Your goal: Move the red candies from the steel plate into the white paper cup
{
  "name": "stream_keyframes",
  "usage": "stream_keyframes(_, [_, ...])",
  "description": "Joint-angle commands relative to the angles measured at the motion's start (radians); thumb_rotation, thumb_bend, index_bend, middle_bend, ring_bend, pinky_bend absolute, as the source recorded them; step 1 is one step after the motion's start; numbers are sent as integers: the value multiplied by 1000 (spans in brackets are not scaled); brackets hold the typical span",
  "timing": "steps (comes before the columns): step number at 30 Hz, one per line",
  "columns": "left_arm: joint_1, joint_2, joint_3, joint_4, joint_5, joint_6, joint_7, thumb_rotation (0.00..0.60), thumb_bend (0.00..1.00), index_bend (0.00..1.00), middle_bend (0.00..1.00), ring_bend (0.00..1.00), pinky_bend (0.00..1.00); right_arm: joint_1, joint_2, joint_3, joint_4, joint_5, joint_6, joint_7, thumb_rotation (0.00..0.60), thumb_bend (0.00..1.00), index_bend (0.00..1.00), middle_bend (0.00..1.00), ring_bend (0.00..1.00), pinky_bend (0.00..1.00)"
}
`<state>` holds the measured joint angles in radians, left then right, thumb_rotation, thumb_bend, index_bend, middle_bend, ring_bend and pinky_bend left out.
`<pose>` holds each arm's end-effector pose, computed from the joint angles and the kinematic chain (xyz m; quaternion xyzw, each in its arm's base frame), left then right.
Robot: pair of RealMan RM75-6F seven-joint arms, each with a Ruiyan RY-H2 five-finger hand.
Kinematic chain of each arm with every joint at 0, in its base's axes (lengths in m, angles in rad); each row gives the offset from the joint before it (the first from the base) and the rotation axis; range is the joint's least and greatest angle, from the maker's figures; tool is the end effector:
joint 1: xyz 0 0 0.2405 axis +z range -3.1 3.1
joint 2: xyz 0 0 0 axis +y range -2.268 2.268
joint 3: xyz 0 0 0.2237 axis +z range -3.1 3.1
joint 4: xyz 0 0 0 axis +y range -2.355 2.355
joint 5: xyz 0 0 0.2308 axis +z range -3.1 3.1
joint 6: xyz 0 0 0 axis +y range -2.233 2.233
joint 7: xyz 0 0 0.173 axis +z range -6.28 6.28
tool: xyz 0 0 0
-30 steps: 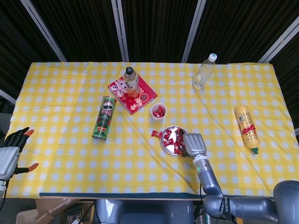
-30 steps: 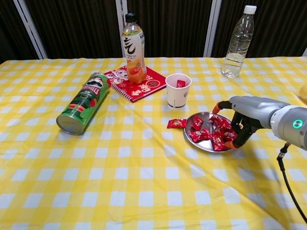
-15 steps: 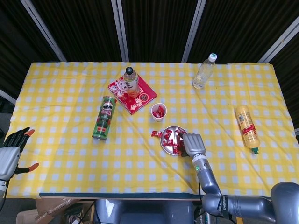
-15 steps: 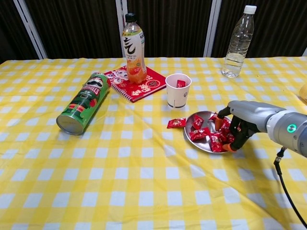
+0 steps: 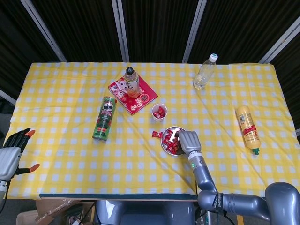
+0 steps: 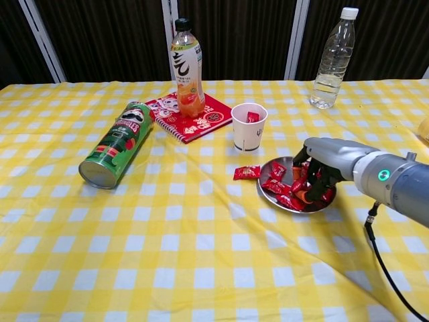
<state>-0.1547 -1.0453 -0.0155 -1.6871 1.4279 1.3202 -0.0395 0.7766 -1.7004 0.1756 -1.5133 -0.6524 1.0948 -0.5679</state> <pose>-0.2929 0.2179 0.1134 -0.6131 -0.4516 -0.3482 0.5467 -0.1297 -0.3304 -0.0857 0.6744 -0.4993 0.2918 0.4591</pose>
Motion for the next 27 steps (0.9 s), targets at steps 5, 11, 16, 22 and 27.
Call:
stream_keyframes(5, [-1, 1, -1, -2, -5, -3, -2, 600, 18, 0, 0, 0, 0, 16, 16, 38, -33, -12, 13, -17, 600, 612, 627, 815, 897, 925])
stream_keyframes(11, [0, 3, 0, -4, -6, -4, -6, 600, 18, 0, 0, 0, 0, 30, 68, 79, -108, -23, 49, -51, 600, 613, 627, 815, 897, 925])
stream_keyframes(16, [-1, 5, 0, -8, -10, -10, -8, 600, 18, 0, 0, 0, 0, 51, 104, 130, -139, -5, 56, -66, 600, 612, 627, 815, 897, 924])
stream_keyframes(22, [-5, 5, -2, -12, -18, -17, 0, 600, 18, 0, 0, 0, 0, 108, 108, 196, -89, 39, 10, -70, 600, 613, 627, 815, 897, 925])
stream_keyframes(27, [-9, 3, -4, -14, -29, -28, 8, 600, 18, 0, 0, 0, 0, 167, 81, 230, -2, 85, -48, -75, 600, 613, 626, 815, 897, 925])
